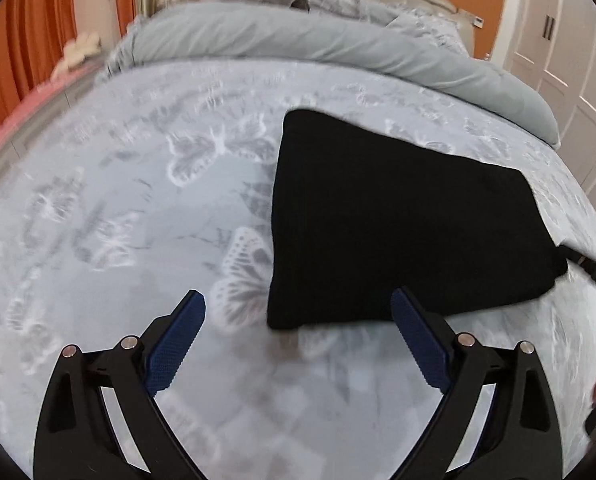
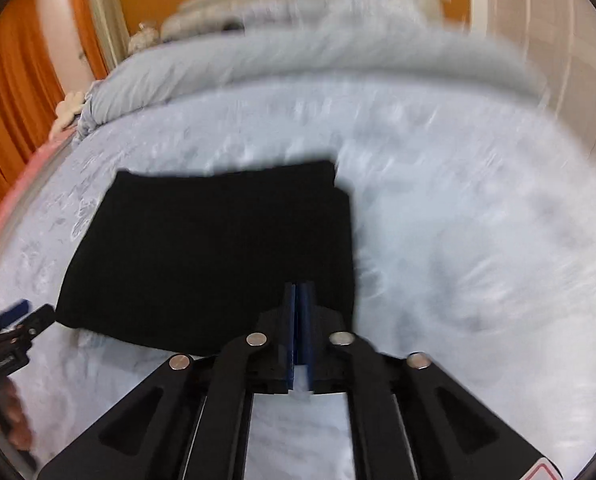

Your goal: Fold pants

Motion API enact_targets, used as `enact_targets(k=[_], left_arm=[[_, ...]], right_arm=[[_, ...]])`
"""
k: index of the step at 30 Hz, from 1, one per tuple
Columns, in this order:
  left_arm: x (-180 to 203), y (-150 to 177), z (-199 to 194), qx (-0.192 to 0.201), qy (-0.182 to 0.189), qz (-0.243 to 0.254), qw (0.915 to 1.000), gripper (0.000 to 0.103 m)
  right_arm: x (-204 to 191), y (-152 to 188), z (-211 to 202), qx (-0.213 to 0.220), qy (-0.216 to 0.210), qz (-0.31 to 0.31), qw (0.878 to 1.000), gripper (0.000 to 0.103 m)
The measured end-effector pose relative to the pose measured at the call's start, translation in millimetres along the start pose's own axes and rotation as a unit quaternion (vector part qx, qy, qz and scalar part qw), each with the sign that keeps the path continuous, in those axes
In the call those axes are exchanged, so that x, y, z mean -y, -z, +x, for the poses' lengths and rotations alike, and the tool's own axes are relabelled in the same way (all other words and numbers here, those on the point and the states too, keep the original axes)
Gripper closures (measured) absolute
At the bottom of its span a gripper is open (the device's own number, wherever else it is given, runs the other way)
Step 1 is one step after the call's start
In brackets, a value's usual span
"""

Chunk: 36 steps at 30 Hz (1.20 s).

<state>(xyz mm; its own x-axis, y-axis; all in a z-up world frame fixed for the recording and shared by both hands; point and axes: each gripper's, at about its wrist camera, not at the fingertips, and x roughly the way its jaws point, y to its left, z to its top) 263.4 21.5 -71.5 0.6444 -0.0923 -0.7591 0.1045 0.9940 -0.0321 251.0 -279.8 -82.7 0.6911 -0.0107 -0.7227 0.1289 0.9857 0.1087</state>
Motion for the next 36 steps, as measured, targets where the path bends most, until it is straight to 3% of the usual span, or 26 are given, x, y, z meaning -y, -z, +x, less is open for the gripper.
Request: enact_targets(k=[2, 7, 8, 10, 14, 15, 23, 26, 36], left_arm=[[4.2, 5.8, -19.7, 0.006, 0.001, 0.007, 1.0, 0.011], [19.8, 35.3, -66.6, 0.02, -0.006, 0.029, 0.9994, 0.01], [23.1, 44.0, -74.4, 0.024, -0.012, 0.034, 0.9991, 0.01], [27.3, 60.7, -85.7, 0.026, -0.02, 0.04, 0.9987, 0.01], [32.6, 86.3, -95.9, 0.022, -0.023, 0.039, 0.9987, 0.01], [32.6, 91.5, -97.7, 0.023, -0.026, 0.038, 0.9987, 0.01], [35.8, 115.7, -101.4, 0.029, -0.038, 0.064, 0.9968, 0.009], [36.9, 120.5, -100.5, 0.033, -0.044, 0.076, 0.9956, 0.005], [28.3, 119.6, -91.6, 0.013, -0.037, 0.068, 0.9969, 0.005]], right_arm=[[-10.4, 8.2, -34.8, 0.019, 0.001, -0.018, 1.0, 0.093], [-4.8, 43.7, -84.2, 0.034, -0.029, 0.013, 0.999, 0.09], [-2.2, 52.9, -90.8, 0.032, -0.03, 0.015, 0.999, 0.088], [4.5, 67.9, -101.3, 0.03, -0.028, 0.022, 0.999, 0.072], [13.6, 100.6, -121.8, 0.031, -0.029, 0.031, 0.999, 0.067], [13.6, 109.7, -128.6, 0.029, -0.029, 0.032, 0.999, 0.061], [13.8, 155.5, -123.1, 0.004, -0.022, 0.019, 1.0, 0.059], [13.3, 161.5, -116.8, 0.002, -0.016, 0.018, 1.0, 0.059], [-2.3, 160.2, -100.7, -0.003, -0.019, 0.008, 1.0, 0.042]])
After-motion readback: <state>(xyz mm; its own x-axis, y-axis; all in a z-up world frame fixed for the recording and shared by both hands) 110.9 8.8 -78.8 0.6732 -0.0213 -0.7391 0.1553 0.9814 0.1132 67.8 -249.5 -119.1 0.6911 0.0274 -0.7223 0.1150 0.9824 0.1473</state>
